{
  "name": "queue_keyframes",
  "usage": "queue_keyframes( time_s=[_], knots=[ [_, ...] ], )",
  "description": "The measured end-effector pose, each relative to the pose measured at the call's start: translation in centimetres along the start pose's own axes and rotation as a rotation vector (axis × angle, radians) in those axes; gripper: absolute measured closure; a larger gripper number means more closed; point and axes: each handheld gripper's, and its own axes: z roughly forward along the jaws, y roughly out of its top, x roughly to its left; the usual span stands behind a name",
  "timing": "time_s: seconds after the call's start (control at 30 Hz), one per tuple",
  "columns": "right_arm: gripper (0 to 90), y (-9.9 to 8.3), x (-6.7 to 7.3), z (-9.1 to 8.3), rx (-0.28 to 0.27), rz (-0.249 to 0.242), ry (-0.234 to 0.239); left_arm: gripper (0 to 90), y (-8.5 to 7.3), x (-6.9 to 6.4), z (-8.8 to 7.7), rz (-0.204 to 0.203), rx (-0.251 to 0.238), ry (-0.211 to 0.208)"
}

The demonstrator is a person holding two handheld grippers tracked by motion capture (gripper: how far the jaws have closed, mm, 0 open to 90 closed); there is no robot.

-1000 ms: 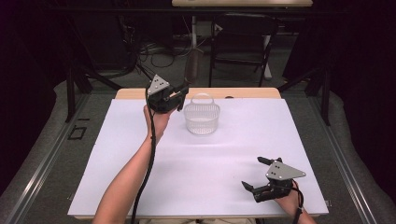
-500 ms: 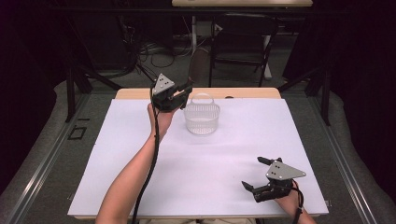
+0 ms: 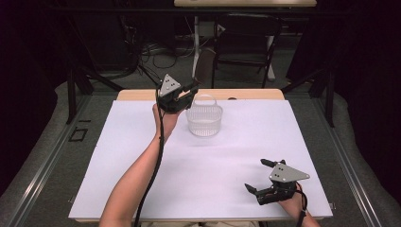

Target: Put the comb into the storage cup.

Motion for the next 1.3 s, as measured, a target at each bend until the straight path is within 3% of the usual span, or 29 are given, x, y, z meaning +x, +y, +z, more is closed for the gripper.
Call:
queue_keyframes(
  time_s=[0.5, 1.3],
  knots=[
    [0.5, 0.0, -0.1, 0.0, 0.001, 0.004, -0.001, 72.2, -0.5, -0.4, 0.9, 0.038, -0.015, -0.032],
    [0.5, 0.0, 0.0, -0.1, -0.003, 0.003, -0.003, 72.2, -1.5, -0.8, 2.1, 0.07, -0.008, -0.047]
  ],
)
